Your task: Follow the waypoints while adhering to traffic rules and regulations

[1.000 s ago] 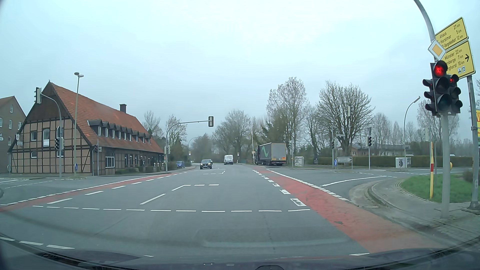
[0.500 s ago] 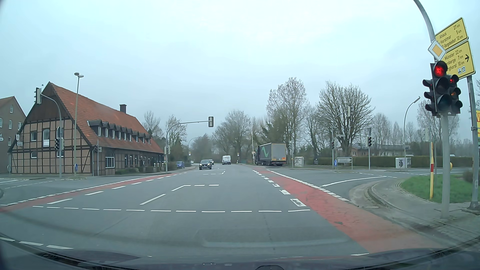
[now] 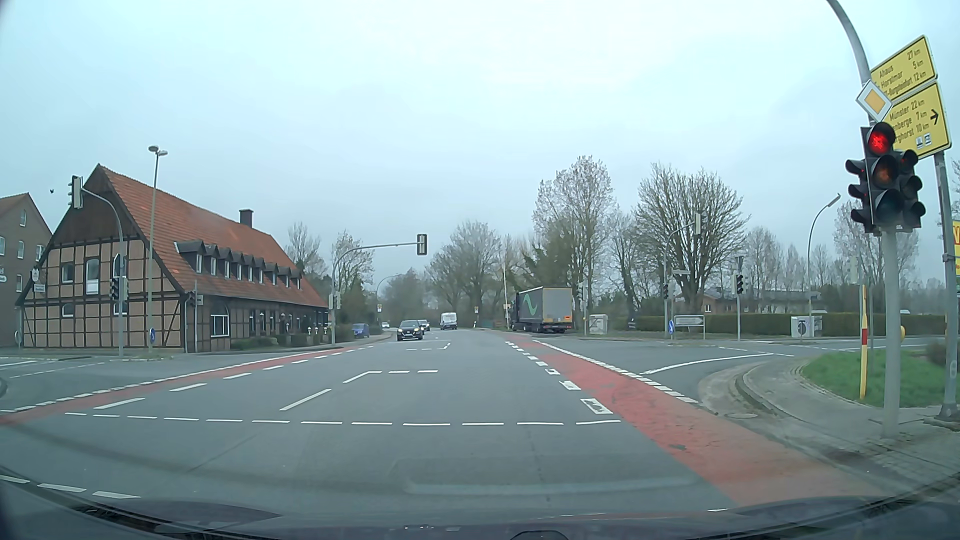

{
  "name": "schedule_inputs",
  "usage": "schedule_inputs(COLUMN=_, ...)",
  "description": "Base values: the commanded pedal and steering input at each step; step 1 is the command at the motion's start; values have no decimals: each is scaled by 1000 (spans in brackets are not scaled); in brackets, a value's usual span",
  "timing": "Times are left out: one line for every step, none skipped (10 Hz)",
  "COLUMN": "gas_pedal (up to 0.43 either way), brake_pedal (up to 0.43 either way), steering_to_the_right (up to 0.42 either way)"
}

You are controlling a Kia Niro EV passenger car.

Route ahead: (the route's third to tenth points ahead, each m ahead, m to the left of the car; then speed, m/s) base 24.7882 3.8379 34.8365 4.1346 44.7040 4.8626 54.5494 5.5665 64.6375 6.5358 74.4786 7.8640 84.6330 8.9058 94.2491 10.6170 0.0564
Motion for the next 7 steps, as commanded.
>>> schedule_inputs(gas_pedal=0, brake_pedal=177, steering_to_the_right=-1)
schedule_inputs(gas_pedal=0, brake_pedal=238, steering_to_the_right=-1)
schedule_inputs(gas_pedal=0, brake_pedal=244, steering_to_the_right=-1)
schedule_inputs(gas_pedal=0, brake_pedal=244, steering_to_the_right=-1)
schedule_inputs(gas_pedal=0, brake_pedal=244, steering_to_the_right=-1)
schedule_inputs(gas_pedal=0, brake_pedal=244, steering_to_the_right=-1)
schedule_inputs(gas_pedal=0, brake_pedal=250, steering_to_the_right=-1)
